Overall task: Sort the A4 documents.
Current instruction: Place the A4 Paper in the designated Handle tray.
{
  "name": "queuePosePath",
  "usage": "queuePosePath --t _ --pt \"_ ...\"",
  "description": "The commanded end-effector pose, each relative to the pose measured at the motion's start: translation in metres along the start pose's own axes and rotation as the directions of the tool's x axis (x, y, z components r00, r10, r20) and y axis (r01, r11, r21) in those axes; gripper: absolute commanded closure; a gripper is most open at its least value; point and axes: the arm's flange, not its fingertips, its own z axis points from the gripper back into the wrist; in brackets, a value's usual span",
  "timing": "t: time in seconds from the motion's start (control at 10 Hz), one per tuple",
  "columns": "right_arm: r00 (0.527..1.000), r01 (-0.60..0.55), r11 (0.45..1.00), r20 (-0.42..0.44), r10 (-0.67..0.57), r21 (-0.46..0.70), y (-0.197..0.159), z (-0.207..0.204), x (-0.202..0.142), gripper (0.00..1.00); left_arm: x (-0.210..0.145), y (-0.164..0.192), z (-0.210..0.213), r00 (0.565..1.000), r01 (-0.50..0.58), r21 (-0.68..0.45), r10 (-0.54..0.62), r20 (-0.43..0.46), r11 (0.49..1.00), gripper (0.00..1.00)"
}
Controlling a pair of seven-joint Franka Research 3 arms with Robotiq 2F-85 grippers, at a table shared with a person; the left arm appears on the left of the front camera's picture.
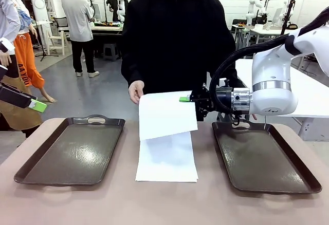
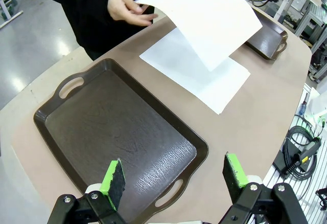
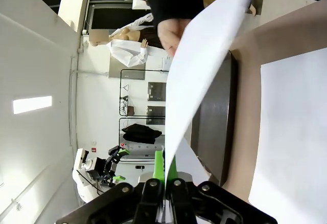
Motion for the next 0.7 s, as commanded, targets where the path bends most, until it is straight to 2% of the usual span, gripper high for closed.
queuePosePath --t 0.0,0.6 --pt "1.000 0.002 1.000 0.002 -0.002 -0.004 -0.0002 -0.0008 -0.0004 1.00 -0.0013 0.0023 -0.0003 1.000 0.017 -0.013 -0.017 0.005 1.000 0.00" --pt "1.000 0.000 1.000 0.000 0.000 0.000 0.0000 0.0000 0.0000 0.99 -0.0013 0.0023 -0.0003 1.000 0.017 -0.013 -0.017 0.005 1.000 0.00"
